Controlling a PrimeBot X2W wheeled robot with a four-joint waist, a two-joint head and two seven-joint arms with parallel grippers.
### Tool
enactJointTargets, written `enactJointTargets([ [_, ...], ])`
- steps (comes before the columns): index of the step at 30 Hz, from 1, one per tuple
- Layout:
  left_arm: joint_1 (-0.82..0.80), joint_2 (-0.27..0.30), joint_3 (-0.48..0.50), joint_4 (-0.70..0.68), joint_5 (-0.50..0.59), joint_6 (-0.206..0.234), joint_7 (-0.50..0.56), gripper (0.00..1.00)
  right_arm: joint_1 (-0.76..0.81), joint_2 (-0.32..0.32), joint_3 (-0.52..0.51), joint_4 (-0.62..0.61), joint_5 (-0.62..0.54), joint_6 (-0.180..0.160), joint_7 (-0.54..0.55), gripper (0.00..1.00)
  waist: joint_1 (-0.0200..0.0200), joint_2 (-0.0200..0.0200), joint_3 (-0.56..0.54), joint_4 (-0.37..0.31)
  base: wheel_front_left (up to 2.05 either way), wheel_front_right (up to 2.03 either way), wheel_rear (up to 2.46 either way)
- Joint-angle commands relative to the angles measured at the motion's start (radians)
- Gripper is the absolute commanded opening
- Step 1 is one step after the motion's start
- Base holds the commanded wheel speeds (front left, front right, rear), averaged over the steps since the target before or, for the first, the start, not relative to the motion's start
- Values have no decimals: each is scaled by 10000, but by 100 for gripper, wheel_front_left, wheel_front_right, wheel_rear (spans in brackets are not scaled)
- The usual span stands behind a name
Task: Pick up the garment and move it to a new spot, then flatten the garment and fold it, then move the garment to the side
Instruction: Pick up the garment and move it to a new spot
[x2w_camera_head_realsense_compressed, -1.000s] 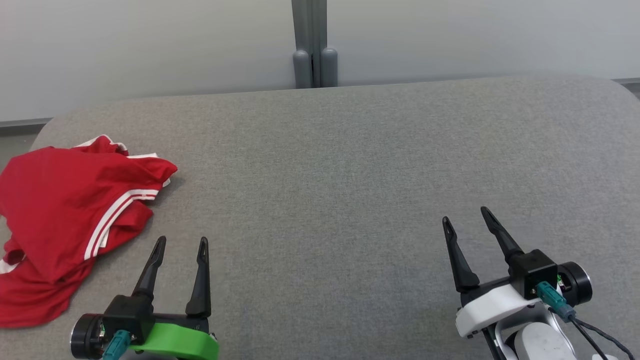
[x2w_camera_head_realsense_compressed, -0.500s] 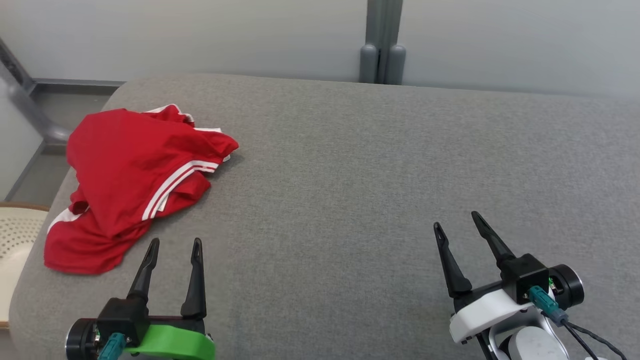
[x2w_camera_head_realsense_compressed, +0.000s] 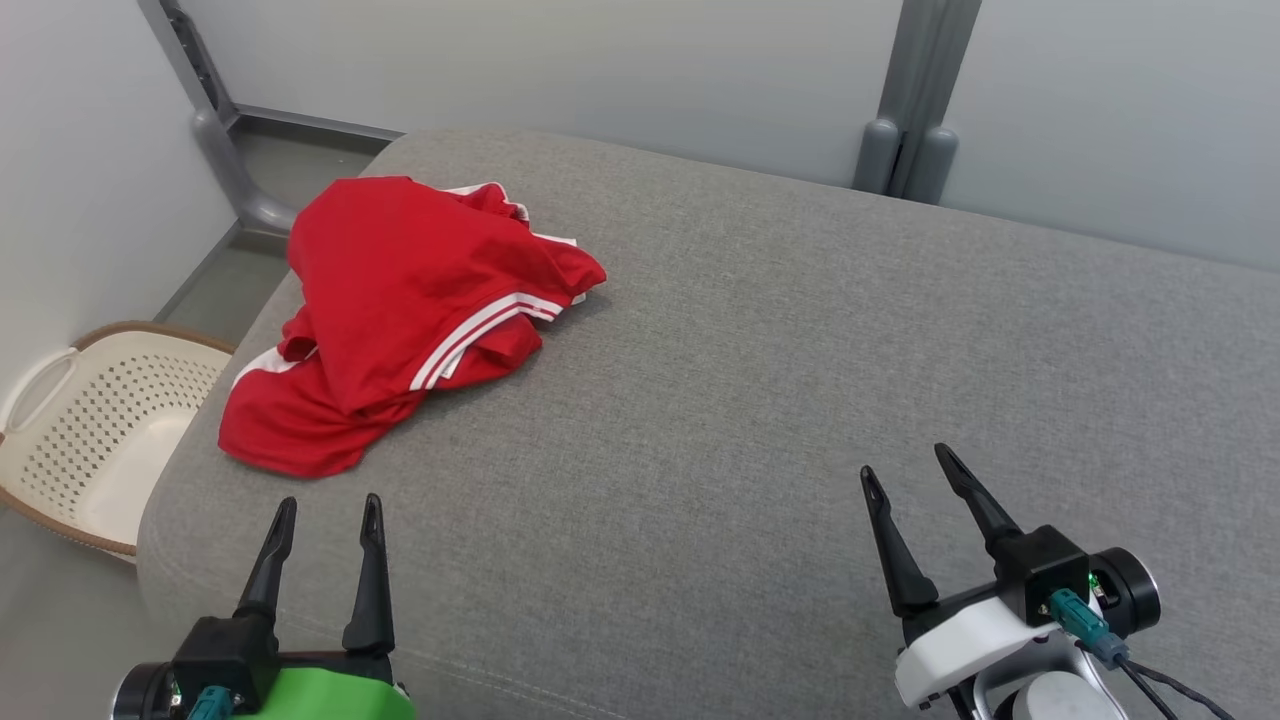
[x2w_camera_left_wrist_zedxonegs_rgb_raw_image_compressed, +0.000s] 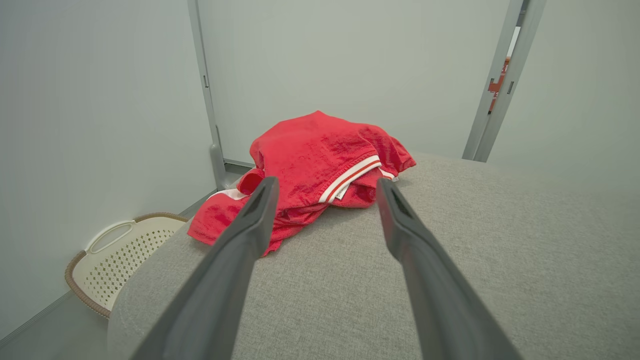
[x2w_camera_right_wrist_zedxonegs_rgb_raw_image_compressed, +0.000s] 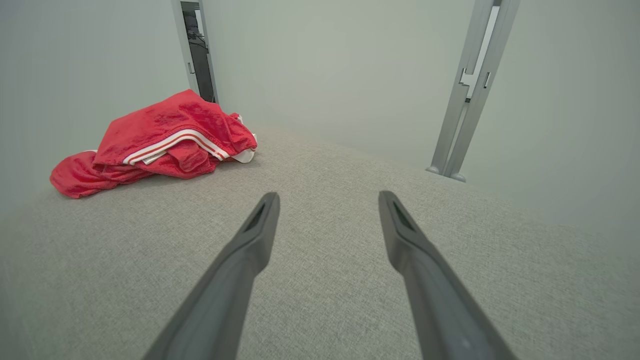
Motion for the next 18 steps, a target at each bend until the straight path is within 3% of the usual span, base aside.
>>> enactJointTargets([
  [1,166,57,74,-34,-88,29,-9,100,179,-32,-8,4,63,1,-31,100,0,0,-205,308,0,0,0],
  [18,256,56,168,-167,-81,57,-9,100,197,-32,79,8,-69,1,-31,100,0,0,-173,630,0,0,0],
])
